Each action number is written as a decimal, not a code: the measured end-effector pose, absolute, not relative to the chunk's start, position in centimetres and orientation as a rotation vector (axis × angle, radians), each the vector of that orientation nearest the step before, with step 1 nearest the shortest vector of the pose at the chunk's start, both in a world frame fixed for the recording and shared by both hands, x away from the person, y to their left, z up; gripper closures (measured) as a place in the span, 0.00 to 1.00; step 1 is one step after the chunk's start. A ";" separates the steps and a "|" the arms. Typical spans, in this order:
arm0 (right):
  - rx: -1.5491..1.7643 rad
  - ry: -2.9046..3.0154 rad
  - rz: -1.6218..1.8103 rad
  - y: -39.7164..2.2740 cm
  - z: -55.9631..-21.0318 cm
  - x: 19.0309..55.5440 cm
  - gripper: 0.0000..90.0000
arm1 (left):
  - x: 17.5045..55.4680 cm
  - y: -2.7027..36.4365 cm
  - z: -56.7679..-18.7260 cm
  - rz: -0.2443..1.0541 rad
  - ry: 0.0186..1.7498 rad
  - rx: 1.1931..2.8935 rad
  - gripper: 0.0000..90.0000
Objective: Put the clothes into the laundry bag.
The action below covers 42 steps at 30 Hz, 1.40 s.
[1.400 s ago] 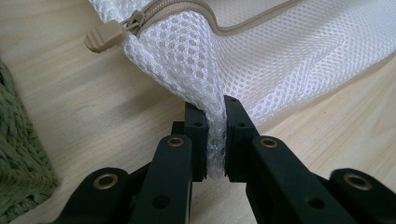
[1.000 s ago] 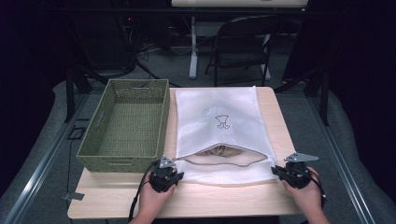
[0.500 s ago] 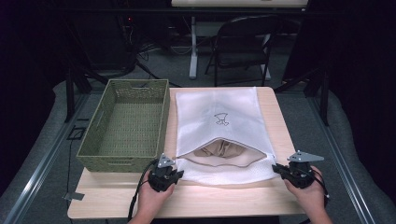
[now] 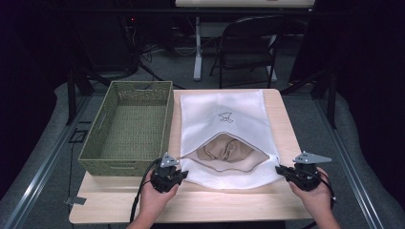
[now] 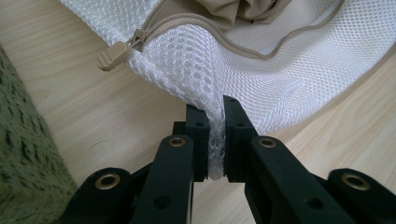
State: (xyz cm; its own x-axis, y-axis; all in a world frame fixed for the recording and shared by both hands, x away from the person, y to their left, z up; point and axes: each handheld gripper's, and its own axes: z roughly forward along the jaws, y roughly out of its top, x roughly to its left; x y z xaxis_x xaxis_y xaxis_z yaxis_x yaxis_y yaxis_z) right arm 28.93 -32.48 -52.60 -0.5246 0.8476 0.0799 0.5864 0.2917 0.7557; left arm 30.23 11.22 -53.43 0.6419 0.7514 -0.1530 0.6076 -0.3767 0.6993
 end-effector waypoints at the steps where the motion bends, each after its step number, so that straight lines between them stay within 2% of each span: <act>1: 1.288 2.235 1.090 -32.4 -52.5 29.0 0.96 | 30.3 11.2 -53.3 0.236 1.052 2.118 0.93; 11: 1.259 2.266 1.100 -31.9 -51.5 29.6 0.97 | 30.8 10.6 -51.7 0.262 1.030 2.127 0.93; 32: 1.210 2.299 1.084 -31.5 -49.9 30.4 0.97 | 32.3 10.2 -50.1 0.162 1.020 2.226 0.92; 42: 1.174 2.309 1.056 -31.4 -49.0 30.7 0.96 | 32.6 10.3 -49.5 0.199 1.008 2.226 0.92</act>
State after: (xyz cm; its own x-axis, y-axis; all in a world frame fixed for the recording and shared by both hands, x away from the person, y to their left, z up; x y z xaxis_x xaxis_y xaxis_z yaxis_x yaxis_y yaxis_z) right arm 30.67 -31.37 -49.01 -0.5992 0.8001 0.0292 0.5452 0.3811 0.7467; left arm 32.57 10.28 -49.45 0.6887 0.7131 -0.1313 0.6099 -0.4717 0.6368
